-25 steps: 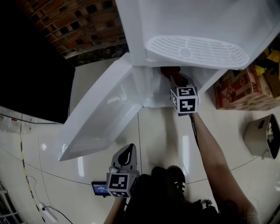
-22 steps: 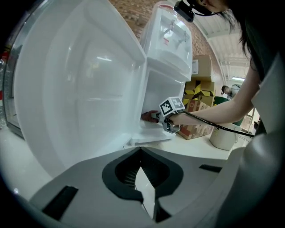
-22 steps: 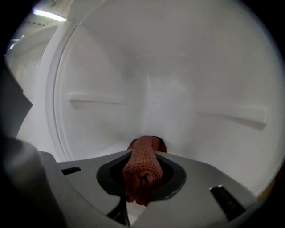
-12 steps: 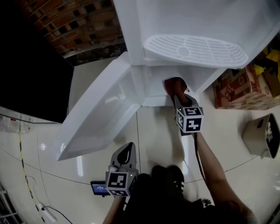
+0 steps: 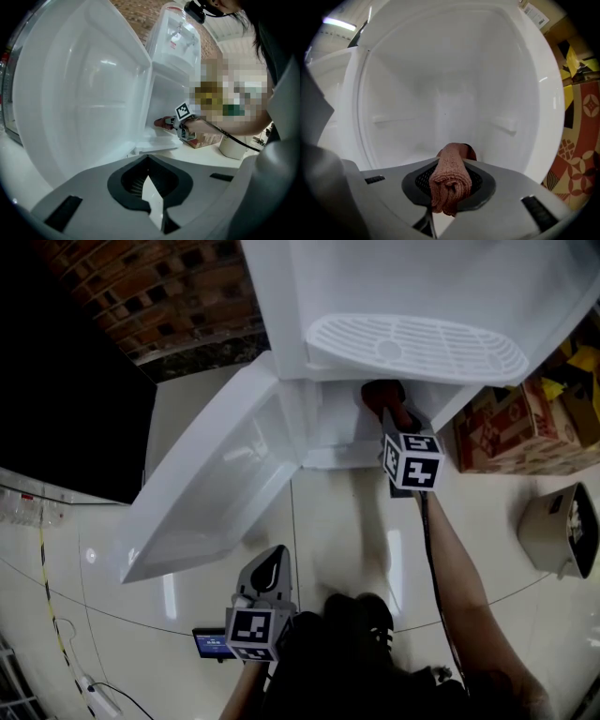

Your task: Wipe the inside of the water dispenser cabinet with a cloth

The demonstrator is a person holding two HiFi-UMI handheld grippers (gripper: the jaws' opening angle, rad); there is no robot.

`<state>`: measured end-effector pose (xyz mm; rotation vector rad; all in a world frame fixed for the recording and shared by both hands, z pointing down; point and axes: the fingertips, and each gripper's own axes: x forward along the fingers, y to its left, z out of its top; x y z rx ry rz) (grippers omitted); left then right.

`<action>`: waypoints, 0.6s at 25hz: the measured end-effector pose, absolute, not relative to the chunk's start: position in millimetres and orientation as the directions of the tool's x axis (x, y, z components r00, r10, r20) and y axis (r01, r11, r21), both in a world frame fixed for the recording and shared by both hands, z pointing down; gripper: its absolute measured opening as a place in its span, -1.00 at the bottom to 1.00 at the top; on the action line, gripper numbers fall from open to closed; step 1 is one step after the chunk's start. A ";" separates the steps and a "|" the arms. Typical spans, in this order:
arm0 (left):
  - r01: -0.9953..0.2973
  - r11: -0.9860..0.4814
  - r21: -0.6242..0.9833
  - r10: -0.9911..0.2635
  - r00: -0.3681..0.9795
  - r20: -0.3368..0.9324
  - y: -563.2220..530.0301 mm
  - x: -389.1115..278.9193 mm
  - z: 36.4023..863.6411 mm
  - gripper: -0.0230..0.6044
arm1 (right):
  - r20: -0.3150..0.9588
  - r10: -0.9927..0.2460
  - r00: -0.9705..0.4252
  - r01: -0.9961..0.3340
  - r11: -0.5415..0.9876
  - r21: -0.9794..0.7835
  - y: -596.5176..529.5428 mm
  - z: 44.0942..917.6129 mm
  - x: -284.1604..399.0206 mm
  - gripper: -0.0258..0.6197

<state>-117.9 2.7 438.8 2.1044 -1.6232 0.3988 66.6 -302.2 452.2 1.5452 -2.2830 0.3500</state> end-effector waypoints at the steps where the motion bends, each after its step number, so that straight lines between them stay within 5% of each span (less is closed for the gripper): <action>1: -0.963 -0.205 0.174 -0.833 0.265 0.486 2.6 -118.4 439.1 -0.99 | 0.421 -0.849 -0.321 -0.934 0.357 0.008 -312.4 449.5 67.2 -0.66; 15: -0.964 -0.198 0.178 -0.831 0.261 0.491 2.6 -120.7 442.0 -0.99 | 0.560 -0.788 -0.255 -0.948 0.319 0.017 -277.2 496.5 87.7 -0.66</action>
